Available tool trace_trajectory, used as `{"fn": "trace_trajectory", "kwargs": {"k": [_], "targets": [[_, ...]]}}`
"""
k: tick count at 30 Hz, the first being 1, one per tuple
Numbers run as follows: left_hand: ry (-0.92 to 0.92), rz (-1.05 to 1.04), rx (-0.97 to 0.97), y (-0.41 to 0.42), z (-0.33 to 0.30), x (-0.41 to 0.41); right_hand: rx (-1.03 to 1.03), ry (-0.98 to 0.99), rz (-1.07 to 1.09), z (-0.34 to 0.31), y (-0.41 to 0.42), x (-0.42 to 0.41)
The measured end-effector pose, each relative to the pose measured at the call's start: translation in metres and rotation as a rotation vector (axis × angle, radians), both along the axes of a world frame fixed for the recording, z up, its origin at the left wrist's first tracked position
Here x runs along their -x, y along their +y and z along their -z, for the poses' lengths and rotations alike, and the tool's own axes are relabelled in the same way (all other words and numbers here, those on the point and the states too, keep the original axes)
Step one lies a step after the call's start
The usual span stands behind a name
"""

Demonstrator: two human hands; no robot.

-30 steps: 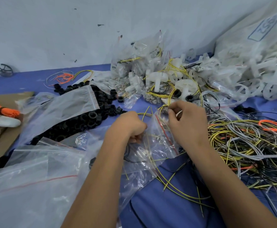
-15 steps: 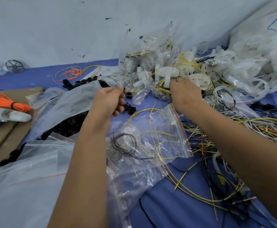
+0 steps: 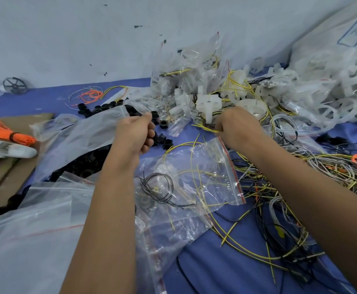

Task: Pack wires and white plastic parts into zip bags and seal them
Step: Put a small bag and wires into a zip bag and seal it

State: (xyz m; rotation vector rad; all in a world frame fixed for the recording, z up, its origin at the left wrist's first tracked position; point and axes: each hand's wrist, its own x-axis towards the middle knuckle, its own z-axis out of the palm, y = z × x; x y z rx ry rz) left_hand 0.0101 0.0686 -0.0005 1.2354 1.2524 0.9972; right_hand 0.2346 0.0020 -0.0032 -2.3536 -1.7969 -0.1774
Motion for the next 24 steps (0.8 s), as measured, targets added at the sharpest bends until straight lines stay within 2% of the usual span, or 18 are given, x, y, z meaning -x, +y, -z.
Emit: {"fn": "trace_trajectory", "kwargs": {"k": [4,9,14,19,21,24], "targets": [[0.059,0.054,-0.048,-0.002,0.006,-0.011,-0.12,0.016,-0.128,0.006,-0.02,-0.002],[0.106,0.14,-0.152,-0.008,0.008,-0.023,-0.436,0.192,-0.202,0.001,-0.037,-0.007],[0.131,0.187,-0.257,-0.016,0.008,-0.035,-0.825,0.658,-0.155,-0.019,-0.052,0.0],[-0.026,0.404,-0.112,-0.023,0.002,-0.039,-0.773,1.175,-0.092,-0.01,-0.071,0.013],[0.049,0.433,-0.098,-0.025,0.002,-0.044,-0.81,1.36,-0.005,0.004,-0.079,0.017],[0.336,0.443,-0.161,-0.032,0.009,-0.054,-0.91,1.501,0.175,0.023,-0.086,0.019]]}}
